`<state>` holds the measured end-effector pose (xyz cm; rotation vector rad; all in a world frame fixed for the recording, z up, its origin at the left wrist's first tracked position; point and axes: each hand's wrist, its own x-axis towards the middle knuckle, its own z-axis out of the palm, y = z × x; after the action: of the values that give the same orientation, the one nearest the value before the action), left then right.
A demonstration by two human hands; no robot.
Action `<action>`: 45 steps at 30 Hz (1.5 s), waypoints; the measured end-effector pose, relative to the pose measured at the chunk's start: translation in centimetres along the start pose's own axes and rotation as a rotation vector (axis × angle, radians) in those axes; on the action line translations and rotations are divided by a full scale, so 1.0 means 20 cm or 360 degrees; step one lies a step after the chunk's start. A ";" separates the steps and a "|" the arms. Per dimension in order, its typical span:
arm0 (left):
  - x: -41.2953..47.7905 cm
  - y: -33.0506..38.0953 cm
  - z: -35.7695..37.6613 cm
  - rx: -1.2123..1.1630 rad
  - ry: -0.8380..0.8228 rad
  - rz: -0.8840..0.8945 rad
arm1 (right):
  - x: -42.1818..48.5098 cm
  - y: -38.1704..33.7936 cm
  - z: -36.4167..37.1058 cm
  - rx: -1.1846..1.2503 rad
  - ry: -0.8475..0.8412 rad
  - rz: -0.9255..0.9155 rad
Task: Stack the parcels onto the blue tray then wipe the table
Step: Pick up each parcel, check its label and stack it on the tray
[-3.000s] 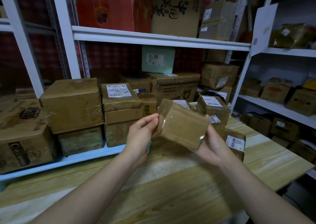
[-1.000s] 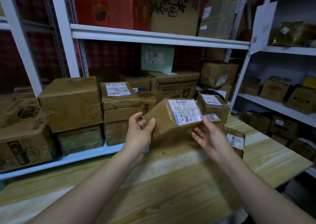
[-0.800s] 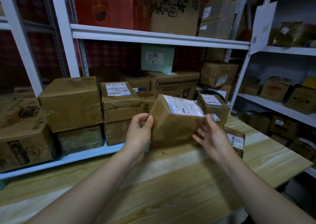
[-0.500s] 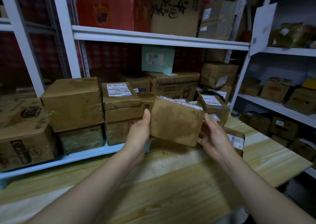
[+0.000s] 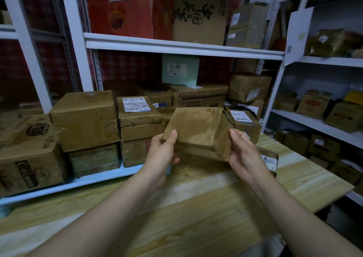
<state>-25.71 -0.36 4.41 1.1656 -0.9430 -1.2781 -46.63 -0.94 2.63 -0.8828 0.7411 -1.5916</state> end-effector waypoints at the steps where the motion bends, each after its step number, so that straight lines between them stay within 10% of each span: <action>1: 0.00 0.00 0.00 0.0007 -0.0002 0.0025 | 0.00 0.00 0.00 0.0002 0.0009 0.0000; 24: -0.18 0.27 -0.21 0.0349 0.0294 0.0679 | -0.08 -0.04 0.37 -0.0142 -0.0218 0.0024; 45: -0.02 0.66 -1.17 0.0106 0.0816 0.0711 | 0.01 0.26 1.57 -0.1305 -0.0723 -0.0614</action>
<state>-0.26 1.79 12.69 1.1724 -0.8000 -0.5547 -17.25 -2.41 14.81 -2.0062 0.9351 -1.3051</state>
